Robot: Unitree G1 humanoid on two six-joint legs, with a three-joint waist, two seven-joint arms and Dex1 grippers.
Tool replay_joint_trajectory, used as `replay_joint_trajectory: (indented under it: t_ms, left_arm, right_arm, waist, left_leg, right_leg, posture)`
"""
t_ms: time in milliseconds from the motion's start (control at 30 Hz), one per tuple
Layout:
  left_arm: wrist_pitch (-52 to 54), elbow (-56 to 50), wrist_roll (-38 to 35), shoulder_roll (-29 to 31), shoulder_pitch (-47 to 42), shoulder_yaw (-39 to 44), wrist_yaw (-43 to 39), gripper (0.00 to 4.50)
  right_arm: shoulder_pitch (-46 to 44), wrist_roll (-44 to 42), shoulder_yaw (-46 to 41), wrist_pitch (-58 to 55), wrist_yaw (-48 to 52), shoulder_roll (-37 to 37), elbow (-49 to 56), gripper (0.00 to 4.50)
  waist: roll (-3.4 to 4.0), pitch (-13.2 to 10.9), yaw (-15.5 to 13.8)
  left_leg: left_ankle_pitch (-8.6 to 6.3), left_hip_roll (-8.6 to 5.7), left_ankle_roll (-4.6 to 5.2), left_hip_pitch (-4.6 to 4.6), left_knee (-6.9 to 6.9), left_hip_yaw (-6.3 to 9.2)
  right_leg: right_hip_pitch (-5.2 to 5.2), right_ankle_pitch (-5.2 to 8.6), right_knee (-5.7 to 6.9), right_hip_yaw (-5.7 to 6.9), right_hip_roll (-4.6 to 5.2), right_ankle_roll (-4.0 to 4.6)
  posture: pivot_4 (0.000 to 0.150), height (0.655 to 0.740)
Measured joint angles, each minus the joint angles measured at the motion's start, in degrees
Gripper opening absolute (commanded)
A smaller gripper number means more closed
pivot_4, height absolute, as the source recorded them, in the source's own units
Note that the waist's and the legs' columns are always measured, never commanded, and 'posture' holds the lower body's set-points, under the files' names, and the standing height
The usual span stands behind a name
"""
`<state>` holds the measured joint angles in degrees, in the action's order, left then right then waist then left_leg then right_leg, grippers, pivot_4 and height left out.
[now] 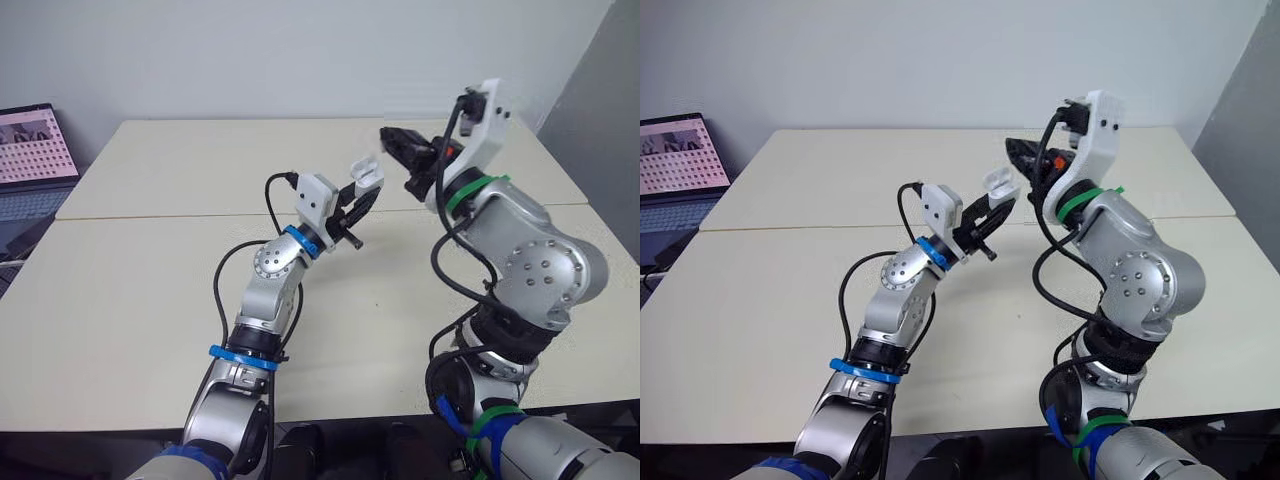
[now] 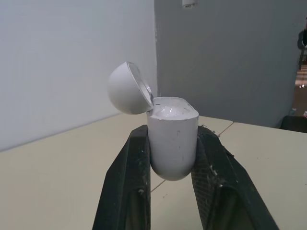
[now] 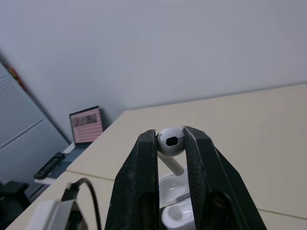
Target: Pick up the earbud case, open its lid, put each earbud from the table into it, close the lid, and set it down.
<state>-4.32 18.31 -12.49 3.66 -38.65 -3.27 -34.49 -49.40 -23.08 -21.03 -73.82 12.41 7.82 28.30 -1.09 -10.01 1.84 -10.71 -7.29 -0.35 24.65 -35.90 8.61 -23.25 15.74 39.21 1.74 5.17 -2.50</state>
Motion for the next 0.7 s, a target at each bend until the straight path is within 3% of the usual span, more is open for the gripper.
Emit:
replay_joint_trajectory:
  t_ms: [200,433,700]
  left_arm:
    - [0.1,0.5,-0.1,0.0,-0.6,0.1,-0.1,0.75]
    - [0.1,0.5,-0.4,1.0,-0.7,0.4,-0.8,0.75]
    - [0.1,0.6,-0.4,1.2,-0.8,0.3,-1.3,0.75]
  right_arm:
    - [7.6,-3.0,6.0,5.9,2.1,-1.1,-1.9,0.39]
    - [11.2,-5.5,13.6,13.7,14.1,-17.5,-1.7,0.39]
    - [12.1,-5.2,17.5,22.3,19.1,-24.2,-5.0,0.39]
  waist:
    - [0.0,0.0,0.0]
    - [0.0,0.0,-0.1]
    - [-0.01,0.0,-0.2]
  left_leg:
    - [0.0,0.0,0.01,0.0,-0.03,-0.02]
    - [-0.05,-0.01,0.09,0.0,-0.06,0.04]
    - [-0.02,0.01,0.04,0.0,-0.06,0.05]
  right_leg:
    - [-0.01,0.0,0.02,-0.03,-0.02,0.0]
    - [0.07,0.0,-0.08,0.09,-0.04,-0.01]
    - [0.07,0.0,-0.08,0.1,-0.03,-0.01]
  posture:
    - [0.15,0.74]
    - [0.15,0.74]
    - [0.15,0.74]
